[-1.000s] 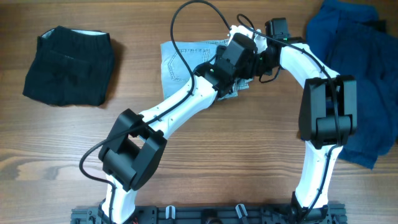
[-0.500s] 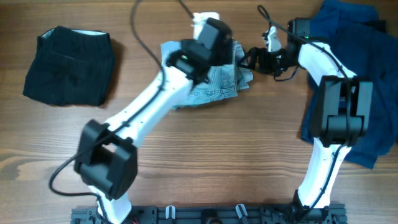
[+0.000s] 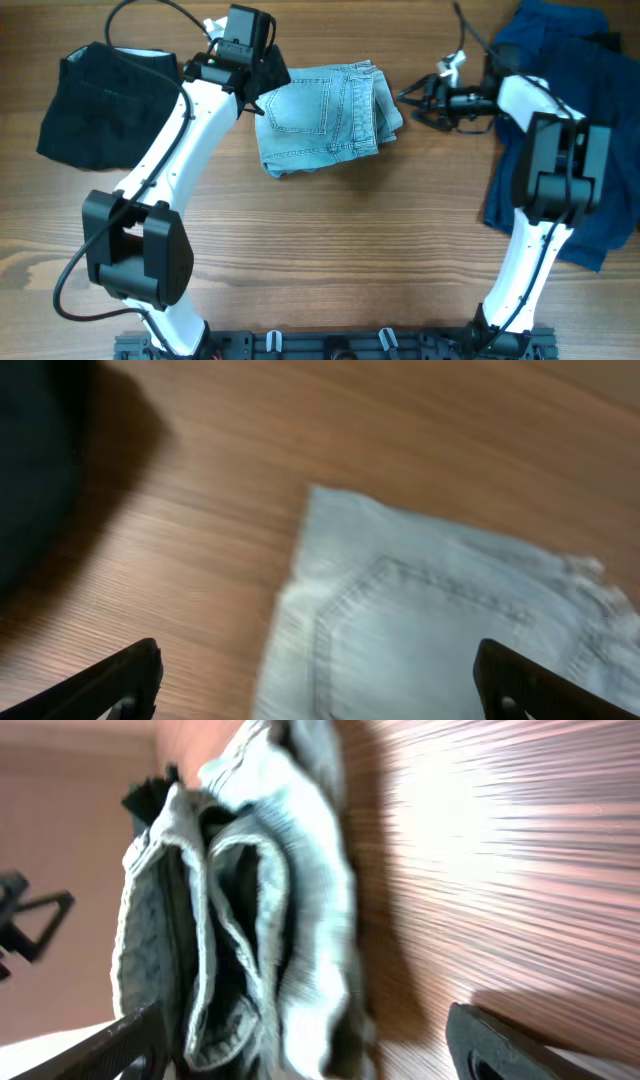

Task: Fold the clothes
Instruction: 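Flatten the folded jeans bundle with the left gripper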

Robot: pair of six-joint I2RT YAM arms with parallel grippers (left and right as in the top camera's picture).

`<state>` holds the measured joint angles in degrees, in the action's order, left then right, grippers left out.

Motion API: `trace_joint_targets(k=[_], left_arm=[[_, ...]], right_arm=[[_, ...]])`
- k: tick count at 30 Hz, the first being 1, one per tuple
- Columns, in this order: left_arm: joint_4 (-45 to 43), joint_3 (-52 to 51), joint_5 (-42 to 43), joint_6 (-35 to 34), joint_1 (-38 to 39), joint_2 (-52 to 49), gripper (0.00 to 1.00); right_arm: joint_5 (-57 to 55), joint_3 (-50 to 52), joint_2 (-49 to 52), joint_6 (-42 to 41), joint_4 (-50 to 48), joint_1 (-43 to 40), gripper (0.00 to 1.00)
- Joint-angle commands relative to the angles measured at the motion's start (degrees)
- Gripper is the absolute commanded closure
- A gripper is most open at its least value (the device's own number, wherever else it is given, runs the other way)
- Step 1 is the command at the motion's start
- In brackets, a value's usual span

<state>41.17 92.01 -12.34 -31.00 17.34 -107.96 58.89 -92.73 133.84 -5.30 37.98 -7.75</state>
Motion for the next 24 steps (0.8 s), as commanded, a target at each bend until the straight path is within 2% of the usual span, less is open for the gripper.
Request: trace_joint_targets(k=[1,3,4,6,7,8,9,11,16,19,21,23,24], left_arm=[[2.34,0.46,11.96,-1.03,2.75,1.99,0.11],[6.34,0.35,15.43,-2.91,5.07,1.81,0.51],[7.21,-0.33,16.85,-2.93,6.25,1.66,0.63],[9.33,-2.40,17.44,-2.45,9.20,0.85,0.81],[11.65,-3.08,17.44,-0.74,10.45,0.35,0.86],[15.15,-3.41,17.38,0.79,11.34,-0.02,0.96],[19.47,-4.57,15.06,0.94,11.63,-0.07,0.96],[18.97,-8.02,12.24,-2.08,11.63,-0.07,0.96],[5.51,-20.39,11.61,-7.82,11.23,-0.07,0.96],[-3.50,-26.25,4.39,-11.98,11.02,-0.55,0.96],[-5.92,-26.93,-1.57,-12.66,10.16,-0.81,0.96],[-10.91,-26.93,-6.78,-13.62,7.43,-0.81,0.96],[-16.24,-26.93,-9.05,-13.60,5.25,-1.07,0.96]], right_arm=[[-13.05,0.35,-0.11,1.77,1.33,-0.74,0.13],[-18.40,0.35,-1.36,2.34,2.80,-0.46,0.18],[-18.69,0.35,-1.64,2.34,3.02,-0.48,0.18],[-18.69,0.33,-1.75,2.12,3.28,-0.48,0.18],[-19.26,0.33,-1.75,2.23,3.69,-0.48,0.17],[-20.15,0.33,-1.75,2.25,3.96,-0.48,0.16],[-20.20,0.35,-1.75,2.29,4.15,-0.48,0.16],[-20.15,0.33,-1.75,2.25,4.07,-0.37,0.12],[-20.37,0.33,-1.75,2.32,4.96,-0.37,0.12],[-20.37,0.33,-1.75,2.25,5.03,-0.37,0.09],[-20.39,0.33,-1.75,2.32,5.16,-0.37,0.07],[-20.37,0.33,-1.75,2.32,5.09,-0.37,0.07],[-20.37,0.33,-1.75,2.32,5.14,-0.35,0.07]])
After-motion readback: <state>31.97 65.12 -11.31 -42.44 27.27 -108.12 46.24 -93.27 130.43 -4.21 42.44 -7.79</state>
